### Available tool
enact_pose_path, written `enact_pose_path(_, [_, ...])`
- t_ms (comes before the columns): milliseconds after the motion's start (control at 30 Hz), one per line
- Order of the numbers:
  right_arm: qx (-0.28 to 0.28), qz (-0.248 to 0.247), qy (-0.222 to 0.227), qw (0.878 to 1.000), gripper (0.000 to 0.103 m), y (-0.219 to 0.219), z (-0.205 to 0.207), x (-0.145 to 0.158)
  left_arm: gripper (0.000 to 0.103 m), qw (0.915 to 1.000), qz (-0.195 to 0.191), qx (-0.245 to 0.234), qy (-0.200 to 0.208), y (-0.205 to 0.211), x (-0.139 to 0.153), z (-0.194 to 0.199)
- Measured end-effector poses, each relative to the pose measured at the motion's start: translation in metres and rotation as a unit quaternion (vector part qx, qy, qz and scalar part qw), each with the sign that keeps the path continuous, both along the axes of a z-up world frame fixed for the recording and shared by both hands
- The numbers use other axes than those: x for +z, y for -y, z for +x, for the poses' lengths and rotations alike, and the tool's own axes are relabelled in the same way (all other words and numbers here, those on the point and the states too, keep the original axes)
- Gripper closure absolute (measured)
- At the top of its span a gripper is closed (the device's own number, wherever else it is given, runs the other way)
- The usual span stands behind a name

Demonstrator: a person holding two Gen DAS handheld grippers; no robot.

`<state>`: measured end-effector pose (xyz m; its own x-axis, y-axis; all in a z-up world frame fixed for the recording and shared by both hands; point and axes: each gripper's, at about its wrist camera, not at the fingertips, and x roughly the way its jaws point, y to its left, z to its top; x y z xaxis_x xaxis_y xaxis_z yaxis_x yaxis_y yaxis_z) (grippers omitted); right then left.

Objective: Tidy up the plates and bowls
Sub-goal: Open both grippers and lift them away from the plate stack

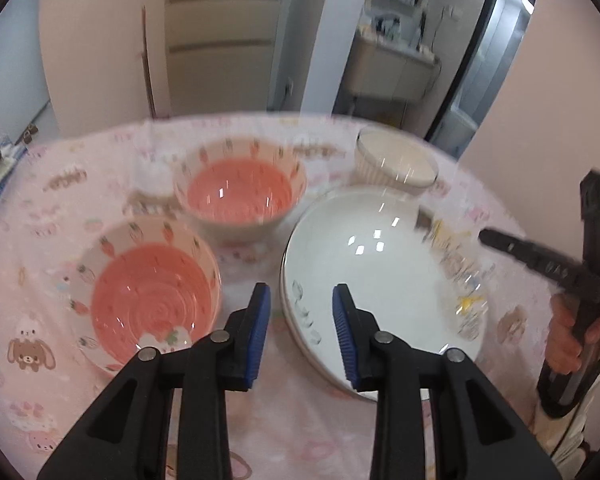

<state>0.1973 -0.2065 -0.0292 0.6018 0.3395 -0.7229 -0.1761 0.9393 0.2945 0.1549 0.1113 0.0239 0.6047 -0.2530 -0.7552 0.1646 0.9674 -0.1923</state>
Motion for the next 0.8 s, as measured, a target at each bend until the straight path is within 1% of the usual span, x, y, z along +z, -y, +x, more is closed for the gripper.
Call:
enact_pose_path(33, [-0.006, -0.013, 0.011, 1.000, 0.081, -0.002, -0.004, 0.006, 0.055, 0.9998, -0.004, 0.011, 0.016, -0.001, 0.007, -0.004])
enact_pose_path(67, [-0.009, -0.029, 0.027, 0.999, 0.081, -0.006, -0.010, 0.015, 0.044, 0.9991, -0.001, 0.022, 0.037, -0.001, 0.015, -0.010])
enact_pose_path(133, [-0.003, -0.041, 0.049, 0.998, 0.081, -0.014, -0.024, 0.031, 0.038, 0.9952, 0.022, 0.028, 0.091, 0.001, 0.032, -0.025])
enact_pose_path(167, [0.002, -0.039, 0.056, 0.998, 0.081, -0.016, -0.030, 0.038, 0.032, 0.9909, 0.039, 0.033, 0.124, 0.002, 0.041, -0.036])
enact_pose_path(200, [0.006, -0.035, 0.064, 0.997, 0.081, -0.018, -0.036, 0.045, 0.023, 0.9857, 0.053, 0.039, 0.155, 0.002, 0.049, -0.046])
enact_pose_path(233, [0.009, -0.030, 0.071, 0.997, 0.081, -0.020, -0.041, 0.051, 0.018, 0.9791, 0.063, 0.045, 0.188, 0.001, 0.058, -0.056])
enact_pose_path(300, [0.005, -0.024, 0.092, 0.995, 0.081, -0.023, -0.056, 0.066, 0.000, 0.9638, 0.069, 0.052, 0.252, -0.003, 0.076, -0.080])
enact_pose_path(333, [0.001, -0.025, 0.104, 0.994, 0.081, -0.025, -0.063, 0.073, 0.000, 0.9580, 0.065, 0.050, 0.275, -0.006, 0.083, -0.089])
enact_pose_path(367, [-0.002, -0.030, 0.114, 0.993, 0.081, -0.027, -0.070, 0.079, 0.000, 0.9552, 0.058, 0.048, 0.286, -0.011, 0.088, -0.096])
enact_pose_path(400, [-0.005, -0.037, 0.123, 0.992, 0.080, -0.030, -0.076, 0.084, 0.000, 0.9549, 0.052, 0.047, 0.289, -0.015, 0.092, -0.100])
enact_pose_path(467, [-0.008, -0.046, 0.136, 0.990, 0.074, -0.034, -0.086, 0.092, 0.000, 0.9560, 0.049, 0.047, 0.286, -0.023, 0.097, -0.106])
enact_pose_path(500, [-0.006, -0.045, 0.140, 0.989, 0.060, -0.036, -0.090, 0.095, 0.000, 0.9551, 0.052, 0.050, 0.287, -0.026, 0.098, -0.110])
enact_pose_path(533, [-0.003, -0.040, 0.143, 0.989, 0.039, -0.036, -0.094, 0.097, 0.000, 0.9533, 0.057, 0.055, 0.292, -0.028, 0.098, -0.115])
enact_pose_path(600, [0.003, -0.020, 0.159, 0.987, 0.024, -0.038, -0.105, 0.101, 0.000, 0.9497, 0.063, 0.064, 0.300, -0.033, 0.098, -0.125])
enact_pose_path(633, [0.002, -0.014, 0.166, 0.986, 0.020, -0.038, -0.110, 0.103, 0.000, 0.9480, 0.057, 0.070, 0.305, -0.036, 0.096, -0.132])
enact_pose_path(700, [-0.007, -0.016, 0.177, 0.984, 0.015, -0.041, -0.118, 0.104, 0.000, 0.9419, 0.022, 0.082, 0.325, -0.049, 0.092, -0.146])
enact_pose_path(767, [-0.014, -0.026, 0.185, 0.982, 0.015, -0.043, -0.125, 0.106, 0.000, 0.9346, 0.007, 0.095, 0.343, -0.062, 0.090, -0.157])
enact_pose_path(800, [-0.016, -0.035, 0.188, 0.981, 0.015, -0.045, -0.127, 0.107, 0.000, 0.9343, 0.003, 0.101, 0.342, -0.069, 0.089, -0.158])
